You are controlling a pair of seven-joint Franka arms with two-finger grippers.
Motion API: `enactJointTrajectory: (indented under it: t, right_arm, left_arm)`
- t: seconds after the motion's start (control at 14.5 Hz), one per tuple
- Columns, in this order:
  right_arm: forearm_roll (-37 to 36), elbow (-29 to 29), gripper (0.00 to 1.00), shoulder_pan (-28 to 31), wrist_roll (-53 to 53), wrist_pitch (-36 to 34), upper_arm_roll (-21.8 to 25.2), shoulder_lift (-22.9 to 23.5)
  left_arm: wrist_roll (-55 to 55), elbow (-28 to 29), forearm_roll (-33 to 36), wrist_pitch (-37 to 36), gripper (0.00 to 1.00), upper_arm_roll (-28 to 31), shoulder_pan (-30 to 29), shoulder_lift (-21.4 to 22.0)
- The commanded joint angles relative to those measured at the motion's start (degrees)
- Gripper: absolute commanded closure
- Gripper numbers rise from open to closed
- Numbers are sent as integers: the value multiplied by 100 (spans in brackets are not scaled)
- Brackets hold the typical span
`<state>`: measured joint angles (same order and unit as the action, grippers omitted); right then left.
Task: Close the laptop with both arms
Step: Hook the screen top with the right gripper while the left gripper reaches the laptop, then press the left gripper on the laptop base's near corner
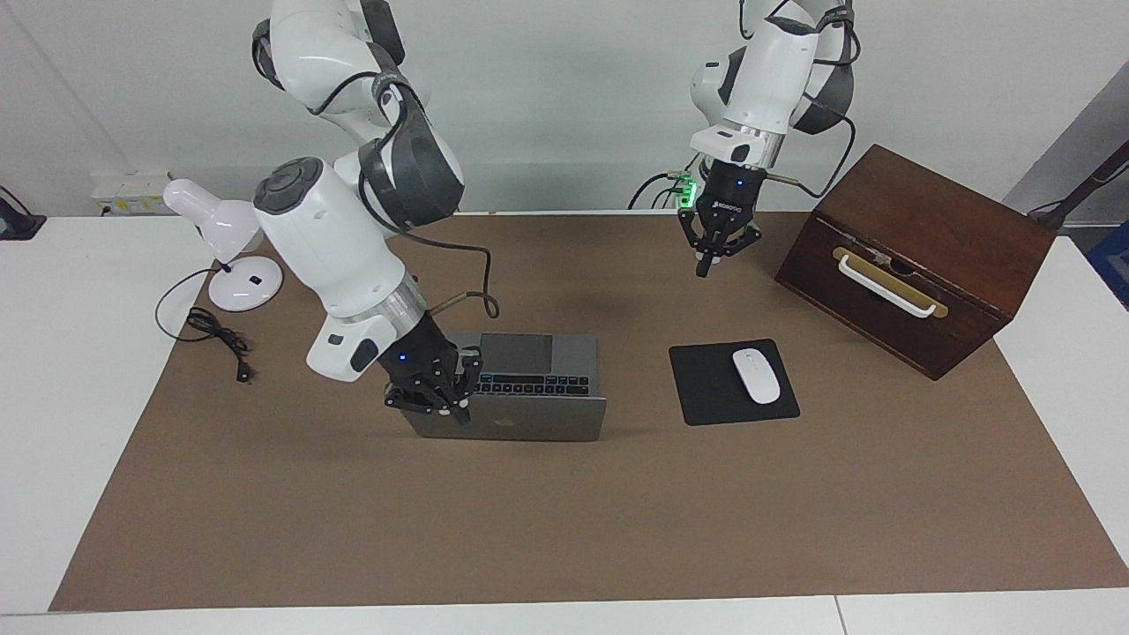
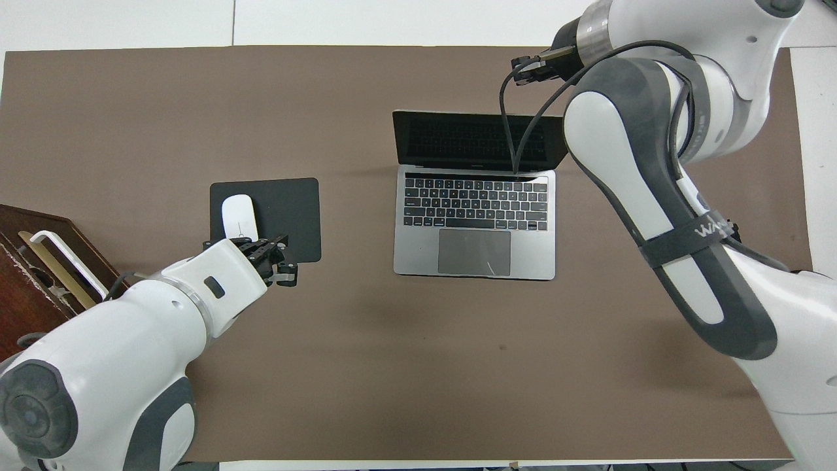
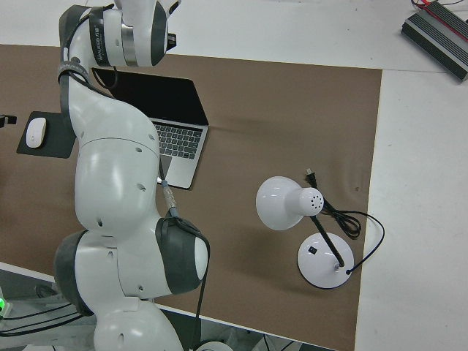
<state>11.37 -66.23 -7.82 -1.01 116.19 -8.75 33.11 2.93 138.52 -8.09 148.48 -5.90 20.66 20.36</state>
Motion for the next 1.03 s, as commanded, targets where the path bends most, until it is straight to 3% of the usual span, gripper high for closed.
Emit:
enactJointTrajectory:
  t: [0.0, 0.48, 0.96]
  right_arm:
    - [-74, 295, 100, -96, 329, 8, -21, 275]
    - [-302, 295, 100, -114, 452, 254, -21, 476]
    - [-285, 251, 100, -123, 523, 298, -30, 468]
  left_arm:
    - [24, 263, -70, 644, 100, 90, 210, -128]
    - [216, 386, -70, 2534, 100, 98, 922, -1410]
    - [243, 316, -70, 3598, 100, 98, 1204, -2246]
